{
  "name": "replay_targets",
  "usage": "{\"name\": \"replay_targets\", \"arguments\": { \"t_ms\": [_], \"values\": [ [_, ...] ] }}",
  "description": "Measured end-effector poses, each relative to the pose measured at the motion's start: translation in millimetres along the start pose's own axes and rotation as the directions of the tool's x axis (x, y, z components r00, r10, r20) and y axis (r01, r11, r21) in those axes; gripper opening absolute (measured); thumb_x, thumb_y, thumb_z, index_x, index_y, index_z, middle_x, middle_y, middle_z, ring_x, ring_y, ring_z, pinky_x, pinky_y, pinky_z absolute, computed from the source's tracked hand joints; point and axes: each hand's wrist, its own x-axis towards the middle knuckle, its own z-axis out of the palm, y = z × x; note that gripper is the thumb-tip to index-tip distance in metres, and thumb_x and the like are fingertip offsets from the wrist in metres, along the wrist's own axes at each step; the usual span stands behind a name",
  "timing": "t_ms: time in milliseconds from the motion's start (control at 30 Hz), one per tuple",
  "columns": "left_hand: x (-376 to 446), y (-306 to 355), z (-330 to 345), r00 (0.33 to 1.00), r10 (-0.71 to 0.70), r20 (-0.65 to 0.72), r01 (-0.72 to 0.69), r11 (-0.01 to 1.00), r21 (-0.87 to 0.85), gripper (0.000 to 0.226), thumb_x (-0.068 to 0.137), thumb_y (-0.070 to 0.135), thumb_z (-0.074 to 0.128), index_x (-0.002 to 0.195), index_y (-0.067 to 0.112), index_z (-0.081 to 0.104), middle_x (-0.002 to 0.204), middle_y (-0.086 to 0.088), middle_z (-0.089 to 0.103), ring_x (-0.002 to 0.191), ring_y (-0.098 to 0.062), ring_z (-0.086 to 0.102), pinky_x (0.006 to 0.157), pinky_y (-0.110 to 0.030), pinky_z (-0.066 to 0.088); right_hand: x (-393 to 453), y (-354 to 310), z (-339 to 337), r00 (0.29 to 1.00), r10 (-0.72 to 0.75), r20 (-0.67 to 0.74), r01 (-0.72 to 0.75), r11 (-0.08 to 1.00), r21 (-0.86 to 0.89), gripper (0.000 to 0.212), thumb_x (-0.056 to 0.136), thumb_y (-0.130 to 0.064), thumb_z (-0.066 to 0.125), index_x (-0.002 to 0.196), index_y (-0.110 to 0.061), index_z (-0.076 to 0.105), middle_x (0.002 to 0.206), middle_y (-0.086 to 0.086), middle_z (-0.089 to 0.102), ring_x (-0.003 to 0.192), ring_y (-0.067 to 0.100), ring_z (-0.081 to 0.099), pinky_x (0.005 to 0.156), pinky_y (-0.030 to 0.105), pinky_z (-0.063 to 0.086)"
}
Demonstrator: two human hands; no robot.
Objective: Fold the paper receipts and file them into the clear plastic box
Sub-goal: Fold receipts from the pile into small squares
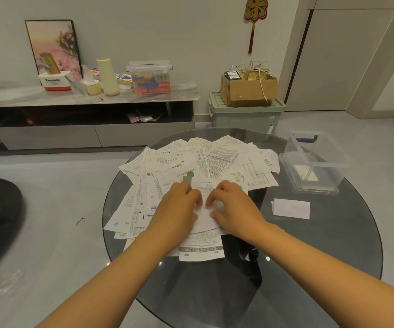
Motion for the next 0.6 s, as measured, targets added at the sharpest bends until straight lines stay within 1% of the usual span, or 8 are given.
{"name": "replay_targets", "arguments": {
  "t_ms": [33,67,133,200,300,400,533,600],
  "values": [
    [-0.2,1.1,-0.3,1.0,0.001,0.028,-0.001,1.0,0.004,0.019,0.091,0.019,0.057,0.109,0.02,0.061,0.111,0.005,0.048,0.108,-0.016,0.045,0.079,-0.02,0.034,0.6,0.0,-0.6,0.999,-0.031,0.037,0.033,0.999,-0.036,0.018,0.088,-0.019,0.059,0.104,-0.023,0.065,0.111,-0.006,0.052,0.105,0.012,0.041,0.087,0.024,0.038],
    [-0.9,1.4,-0.3,0.998,0.001,0.06,-0.001,1.0,-0.001,0.018,0.092,0.022,0.055,0.108,0.02,0.064,0.112,0.005,0.051,0.109,-0.016,0.047,0.082,-0.021,0.036,0.8,0.7,-1.0,0.996,-0.051,0.075,0.055,0.997,-0.054,0.019,0.089,-0.02,0.057,0.104,-0.024,0.067,0.111,-0.007,0.054,0.105,0.011,0.039,0.088,0.023,0.037],
    [-3.5,0.5,-2.2,0.991,0.001,0.132,0.001,1.0,-0.013,0.027,0.091,0.034,0.056,0.114,0.021,0.063,0.122,0.005,0.052,0.113,-0.014,0.047,0.091,-0.024,0.038,0.0,3.5,-4.4,0.987,-0.063,0.146,0.07,0.997,-0.043,0.022,0.088,-0.027,0.058,0.108,-0.026,0.067,0.113,-0.01,0.057,0.105,0.01,0.038,0.09,0.022,0.035],
    [-7.4,-2.2,-6.5,0.979,0.006,0.202,0.001,0.999,-0.036,0.04,0.087,0.046,0.058,0.12,0.023,0.059,0.126,0.008,0.049,0.116,-0.01,0.044,0.094,-0.024,0.039,-2.8,8.1,-9.6,0.974,-0.075,0.213,0.082,0.996,-0.023,0.031,0.085,-0.039,0.062,0.114,-0.03,0.065,0.119,-0.012,0.055,0.106,0.009,0.037,0.091,0.023,0.034],
    [-12.8,-4.8,-12.8,0.961,0.017,0.274,-0.001,0.998,-0.06,0.046,0.083,0.048,0.062,0.123,0.027,0.056,0.124,0.012,0.047,0.117,-0.007,0.042,0.095,-0.023,0.038,-7.8,12.5,-15.1,0.956,-0.091,0.279,0.107,0.993,-0.041,0.045,0.081,-0.049,0.064,0.123,-0.033,0.059,0.127,-0.015,0.052,0.111,0.008,0.036,0.093,0.023,0.031],
    [-14.4,-4.1,-15.2,0.964,0.032,0.262,-0.016,0.998,-0.062,0.039,0.085,0.043,0.062,0.12,0.027,0.059,0.12,0.012,0.051,0.113,-0.007,0.045,0.096,-0.024,0.04,-10.6,11.9,-15.9,0.961,-0.121,0.247,0.141,0.988,-0.067,0.04,0.084,-0.048,0.062,0.12,-0.033,0.062,0.126,-0.017,0.055,0.11,0.006,0.037,0.091,0.022,0.031],
    [-14.4,0.1,-19.3,0.97,0.01,0.244,0.029,0.987,-0.158,0.025,0.091,0.039,0.056,0.104,0.022,0.067,0.104,0.007,0.06,0.094,-0.009,0.056,0.086,-0.03,0.048,-13.5,11.9,-14.9,0.981,-0.098,0.166,0.099,0.995,-0.002,0.027,0.088,-0.045,0.055,0.108,-0.031,0.067,0.106,-0.01,0.065,0.098,0.004,0.042,0.083,0.024,0.039],
    [-14.1,2.2,-18.6,0.973,-0.009,0.233,0.051,0.983,-0.176,0.028,0.093,0.038,0.05,0.098,0.018,0.069,0.099,0.004,0.061,0.088,-0.011,0.058,0.082,-0.033,0.05,-14.2,11.3,-13.8,0.988,-0.07,0.136,0.068,0.998,0.017,0.024,0.089,-0.044,0.052,0.104,-0.032,0.067,0.098,-0.006,0.065,0.094,0.004,0.044,0.08,0.026,0.041]
  ]
}}
